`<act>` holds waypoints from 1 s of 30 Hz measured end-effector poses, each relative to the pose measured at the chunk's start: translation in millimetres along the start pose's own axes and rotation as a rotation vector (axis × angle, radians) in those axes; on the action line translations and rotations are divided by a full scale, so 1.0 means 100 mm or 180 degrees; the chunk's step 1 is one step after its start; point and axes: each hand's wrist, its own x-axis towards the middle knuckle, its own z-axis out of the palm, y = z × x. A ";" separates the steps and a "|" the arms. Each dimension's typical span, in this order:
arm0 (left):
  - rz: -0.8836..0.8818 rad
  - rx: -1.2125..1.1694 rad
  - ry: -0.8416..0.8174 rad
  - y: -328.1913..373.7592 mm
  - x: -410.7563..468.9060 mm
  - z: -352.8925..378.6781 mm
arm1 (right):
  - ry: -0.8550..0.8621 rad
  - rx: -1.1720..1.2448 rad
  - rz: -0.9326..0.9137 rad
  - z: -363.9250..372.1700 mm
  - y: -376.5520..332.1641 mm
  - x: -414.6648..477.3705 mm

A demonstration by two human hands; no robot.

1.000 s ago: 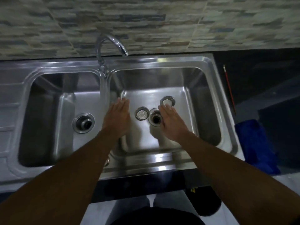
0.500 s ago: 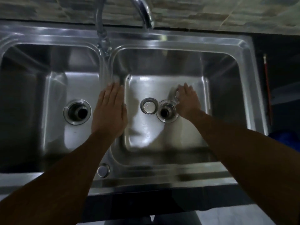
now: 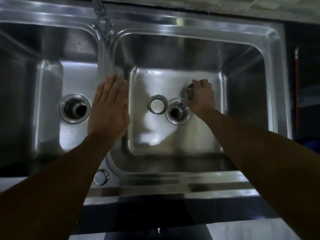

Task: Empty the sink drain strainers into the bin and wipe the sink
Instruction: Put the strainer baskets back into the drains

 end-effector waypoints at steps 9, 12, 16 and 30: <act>-0.0020 -0.0017 0.0043 0.02 0.00 -0.02 | -0.0364 0.0252 -0.0452 0.12 -0.18 -0.43; 0.0000 -0.0031 0.0067 0.02 0.00 -0.02 | -0.0332 0.0243 -0.0481 0.19 -0.23 -0.49; 0.0011 -0.0010 0.0056 0.00 0.00 0.00 | -0.0396 0.0290 -0.0472 0.26 -0.25 -0.50; 0.0011 0.0018 0.0084 -0.01 -0.01 0.02 | -0.0484 0.0295 -0.0273 0.51 -0.10 -0.56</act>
